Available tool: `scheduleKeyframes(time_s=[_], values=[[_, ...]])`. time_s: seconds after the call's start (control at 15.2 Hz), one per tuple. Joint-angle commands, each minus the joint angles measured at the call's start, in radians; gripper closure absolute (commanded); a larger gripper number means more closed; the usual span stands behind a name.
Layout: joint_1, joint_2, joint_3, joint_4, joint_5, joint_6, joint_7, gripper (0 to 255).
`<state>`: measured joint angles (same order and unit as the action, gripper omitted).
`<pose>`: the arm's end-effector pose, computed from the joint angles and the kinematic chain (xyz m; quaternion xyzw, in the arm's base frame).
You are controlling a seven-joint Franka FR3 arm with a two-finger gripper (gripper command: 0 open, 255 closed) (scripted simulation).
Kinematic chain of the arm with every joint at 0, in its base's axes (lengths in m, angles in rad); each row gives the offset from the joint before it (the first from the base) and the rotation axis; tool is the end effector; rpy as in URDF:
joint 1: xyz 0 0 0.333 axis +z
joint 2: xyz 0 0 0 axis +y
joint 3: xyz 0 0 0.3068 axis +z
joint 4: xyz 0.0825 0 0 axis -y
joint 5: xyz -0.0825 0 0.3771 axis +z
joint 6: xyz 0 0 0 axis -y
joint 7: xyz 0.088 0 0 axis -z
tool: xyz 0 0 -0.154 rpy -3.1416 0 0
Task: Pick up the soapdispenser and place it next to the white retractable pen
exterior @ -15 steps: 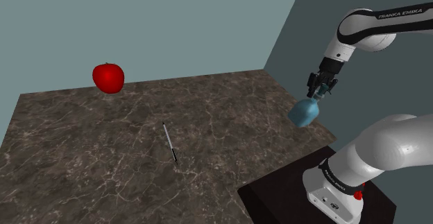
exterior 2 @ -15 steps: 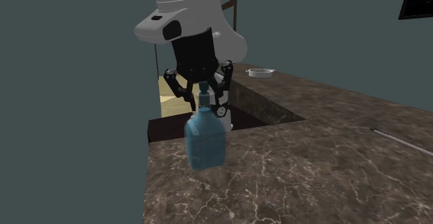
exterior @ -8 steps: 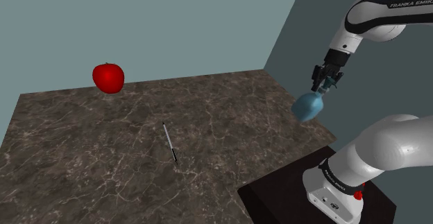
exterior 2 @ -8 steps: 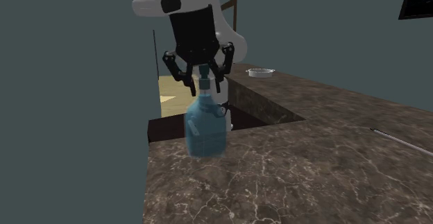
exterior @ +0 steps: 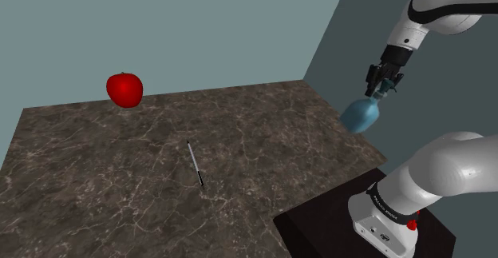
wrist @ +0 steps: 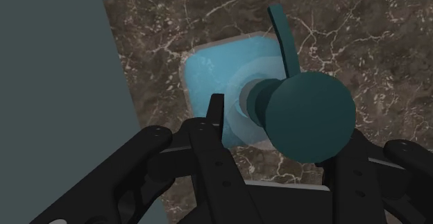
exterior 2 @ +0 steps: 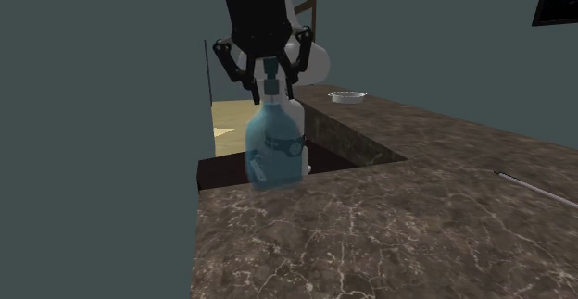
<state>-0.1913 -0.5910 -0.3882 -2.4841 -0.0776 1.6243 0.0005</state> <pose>0.2716 -0.1866 0.4054 -0.9593 0.2300 0.1275 0.1031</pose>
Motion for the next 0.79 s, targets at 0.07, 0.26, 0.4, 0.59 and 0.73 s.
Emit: scheduleKeyframes(time_s=[0.07,0.26,0.4,0.59,0.73], values=[[0.002,-0.008,0.008,0.037,0.005,-0.045,0.006,255],[0.004,-0.013,0.015,0.074,0.009,-0.087,0.010,255],[0.005,-0.015,0.019,0.099,0.012,-0.114,0.013,255],[0.007,-0.016,0.024,0.139,0.017,-0.154,0.017,255],[0.009,-0.015,0.028,0.166,0.020,-0.180,0.019,255]])
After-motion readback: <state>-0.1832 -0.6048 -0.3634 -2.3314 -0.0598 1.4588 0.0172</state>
